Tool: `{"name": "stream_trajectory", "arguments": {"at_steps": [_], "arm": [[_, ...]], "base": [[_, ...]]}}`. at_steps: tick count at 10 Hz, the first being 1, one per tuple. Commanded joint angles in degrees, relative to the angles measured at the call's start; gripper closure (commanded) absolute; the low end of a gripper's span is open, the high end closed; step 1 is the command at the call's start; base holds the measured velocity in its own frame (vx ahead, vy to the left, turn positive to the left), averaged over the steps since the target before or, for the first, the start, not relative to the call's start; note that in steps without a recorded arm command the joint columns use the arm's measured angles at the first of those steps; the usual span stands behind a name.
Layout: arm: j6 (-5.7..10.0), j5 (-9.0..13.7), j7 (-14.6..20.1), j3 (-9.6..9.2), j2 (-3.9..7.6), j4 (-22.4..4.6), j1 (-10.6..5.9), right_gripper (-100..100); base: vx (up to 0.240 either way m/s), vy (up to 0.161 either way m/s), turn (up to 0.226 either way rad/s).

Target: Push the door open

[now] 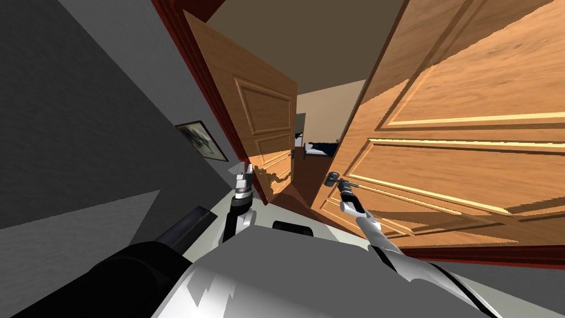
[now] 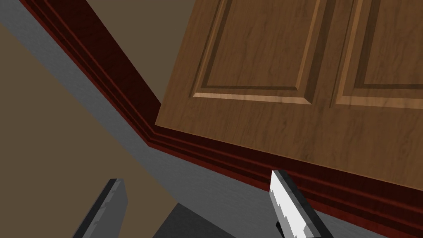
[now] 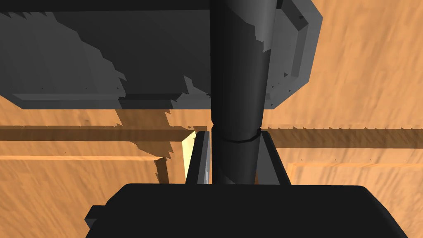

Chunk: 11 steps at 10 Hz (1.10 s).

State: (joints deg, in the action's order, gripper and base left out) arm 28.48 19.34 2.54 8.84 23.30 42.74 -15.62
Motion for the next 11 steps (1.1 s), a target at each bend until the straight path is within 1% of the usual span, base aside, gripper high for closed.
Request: {"name": "stream_trajectory", "arguments": {"at_steps": [1,8,9,11], "arm": [[0.33,0.37,-2.13,2.46,-0.07,-0.03,-0.96,100],[0.88,1.32,-8.88,9.15,-3.01,-3.5,-4.34,100],[0.88,1.32,-8.88,9.15,-3.01,-3.5,-4.34,100],[1.04,1.59,-10.77,11.04,-3.84,-4.48,-5.29,100]], "base": [[0.106,-0.023,-0.004],[0.105,-0.013,-0.012],[0.061,-0.021,0.006],[0.061,-0.011,-0.006]]}}
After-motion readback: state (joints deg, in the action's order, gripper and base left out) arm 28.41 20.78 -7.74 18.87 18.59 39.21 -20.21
